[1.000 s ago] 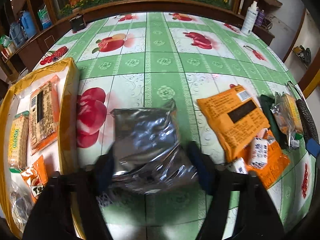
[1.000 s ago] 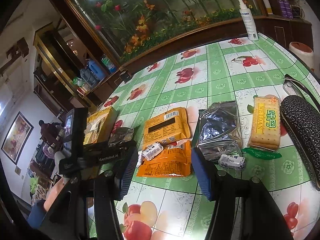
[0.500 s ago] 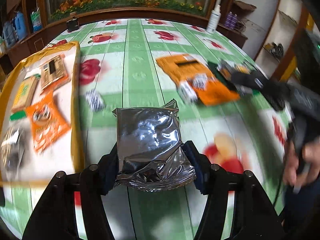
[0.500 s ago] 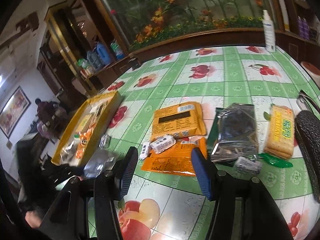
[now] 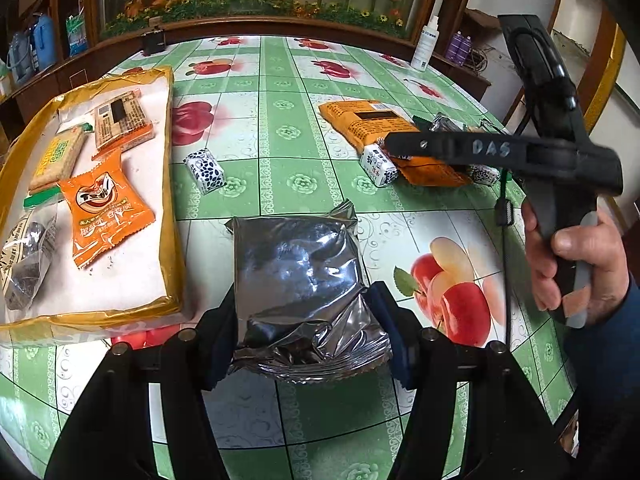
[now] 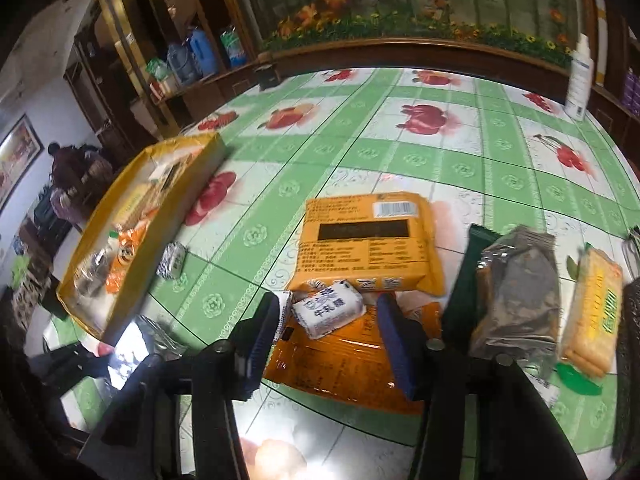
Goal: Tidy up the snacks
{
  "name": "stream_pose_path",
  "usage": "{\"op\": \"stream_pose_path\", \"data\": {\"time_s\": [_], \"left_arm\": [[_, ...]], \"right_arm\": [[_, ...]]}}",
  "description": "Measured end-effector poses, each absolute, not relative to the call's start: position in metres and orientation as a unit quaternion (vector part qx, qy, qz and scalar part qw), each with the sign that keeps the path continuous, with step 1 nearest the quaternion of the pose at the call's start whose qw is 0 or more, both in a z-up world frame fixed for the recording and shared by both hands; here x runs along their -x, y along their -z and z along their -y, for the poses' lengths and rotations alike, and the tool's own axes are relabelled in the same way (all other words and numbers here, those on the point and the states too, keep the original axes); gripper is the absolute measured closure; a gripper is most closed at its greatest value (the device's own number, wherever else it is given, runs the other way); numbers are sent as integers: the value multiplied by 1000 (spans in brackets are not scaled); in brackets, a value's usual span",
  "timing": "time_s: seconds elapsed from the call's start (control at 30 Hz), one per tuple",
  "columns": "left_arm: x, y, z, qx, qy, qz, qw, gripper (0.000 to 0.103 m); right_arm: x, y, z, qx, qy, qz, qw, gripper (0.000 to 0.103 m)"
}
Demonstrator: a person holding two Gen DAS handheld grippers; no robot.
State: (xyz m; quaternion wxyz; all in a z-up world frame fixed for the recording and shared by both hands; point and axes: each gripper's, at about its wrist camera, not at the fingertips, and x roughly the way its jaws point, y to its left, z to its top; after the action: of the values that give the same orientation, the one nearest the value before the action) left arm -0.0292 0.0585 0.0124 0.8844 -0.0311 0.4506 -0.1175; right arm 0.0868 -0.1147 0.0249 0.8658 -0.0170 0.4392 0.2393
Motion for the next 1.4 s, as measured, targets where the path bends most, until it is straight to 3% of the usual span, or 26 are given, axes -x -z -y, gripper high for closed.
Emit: {"op": "stream_pose_path", "data": {"time_s": [0.03, 0.2, 0.53, 1.4], "left_arm": [[29, -12, -59, 32, 117, -450, 885, 43], [29, -13, -59, 33, 114, -449, 886, 43], [36, -21, -66, 19, 75, -417, 906, 42], [54, -54, -70, -30, 26, -351, 936, 42]], "right_arm": [[-84, -24, 112, 30, -236, -432, 870, 65], [-77, -24, 109, 50, -242, -418, 874, 67], [-56, -50, 118, 16, -260, -367, 893, 67], [-27, -57, 99, -1, -295, -354, 888, 67]]}}
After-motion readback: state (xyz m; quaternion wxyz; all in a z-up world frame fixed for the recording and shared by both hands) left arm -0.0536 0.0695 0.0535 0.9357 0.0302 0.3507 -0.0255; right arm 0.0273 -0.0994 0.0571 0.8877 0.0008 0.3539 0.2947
